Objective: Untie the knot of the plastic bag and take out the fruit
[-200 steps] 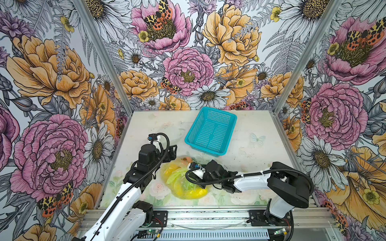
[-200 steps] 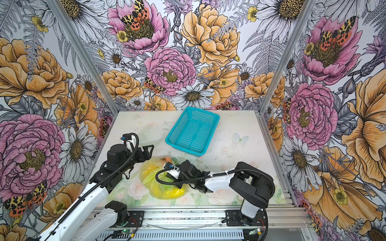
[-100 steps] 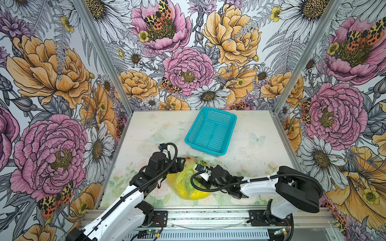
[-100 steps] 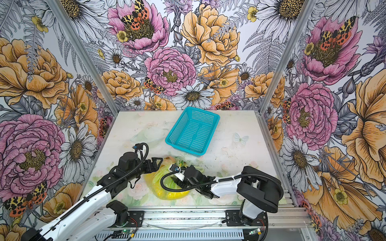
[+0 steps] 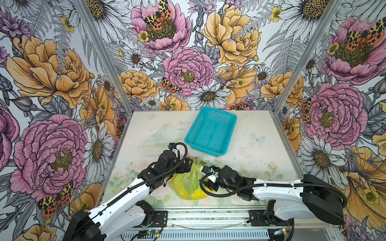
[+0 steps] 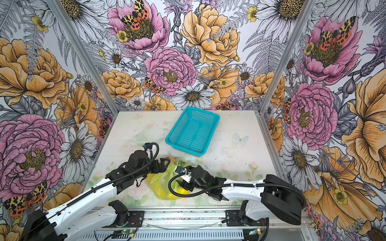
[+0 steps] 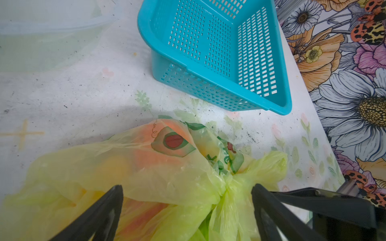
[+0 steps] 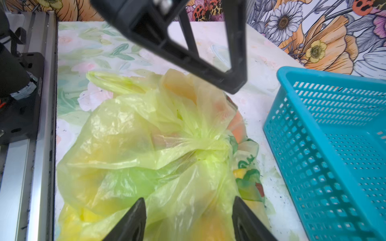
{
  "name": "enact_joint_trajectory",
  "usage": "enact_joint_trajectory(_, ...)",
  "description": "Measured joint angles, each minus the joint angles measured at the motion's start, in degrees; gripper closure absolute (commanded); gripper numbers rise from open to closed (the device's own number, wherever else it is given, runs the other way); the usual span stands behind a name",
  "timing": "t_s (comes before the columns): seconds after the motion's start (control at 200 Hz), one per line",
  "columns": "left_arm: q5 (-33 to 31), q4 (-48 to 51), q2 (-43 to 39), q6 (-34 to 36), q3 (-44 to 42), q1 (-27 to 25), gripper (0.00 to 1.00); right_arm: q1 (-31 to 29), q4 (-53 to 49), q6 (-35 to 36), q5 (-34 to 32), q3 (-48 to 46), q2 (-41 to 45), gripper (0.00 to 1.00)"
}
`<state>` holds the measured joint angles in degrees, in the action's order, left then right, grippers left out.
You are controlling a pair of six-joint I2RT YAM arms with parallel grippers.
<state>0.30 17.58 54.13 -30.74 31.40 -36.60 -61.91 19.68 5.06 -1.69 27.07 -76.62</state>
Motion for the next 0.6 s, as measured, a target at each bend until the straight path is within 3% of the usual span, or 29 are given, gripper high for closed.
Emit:
enact_joint_trajectory(0.07, -0.17, -0.35, 1.42, 0.00, 0.52, -0.37, 0.03, 0.00, -1.09, 0.31, 0.02, 0.94, -2.78, 0.42)
enact_joint_trajectory(0.15, -0.35, -0.98, 2.89, 0.00, 0.76, -0.59, 0.03, 0.00, -1.88, 0.07, -0.11, 2.29, -5.84, 0.57)
enact_joint_trajectory(0.26, -0.48, -1.31, 5.27, 0.02, 1.40, -0.81, 0.04, 0.09, -2.43, 0.55, -0.11, 4.11, -8.57, 0.88)
enact_joint_trajectory(0.32, -0.61, -1.55, 6.25, 0.02, 1.66, -0.92, 0.06, 0.11, -2.73, 0.00, -0.04, 4.85, -9.14, 1.00)
enact_joint_trajectory(0.415, -0.92, -1.60, 7.30, 0.07, 1.95, -1.07, 0.11, 0.09, -2.69, 0.13, -0.02, 5.25, -9.22, 1.00)
enact_joint_trajectory(0.595, -2.51, -2.58, 9.38, 0.28, 2.58, -1.16, 0.46, 0.09, -2.05, 0.13, 0.00, 5.22, -8.59, 1.00)
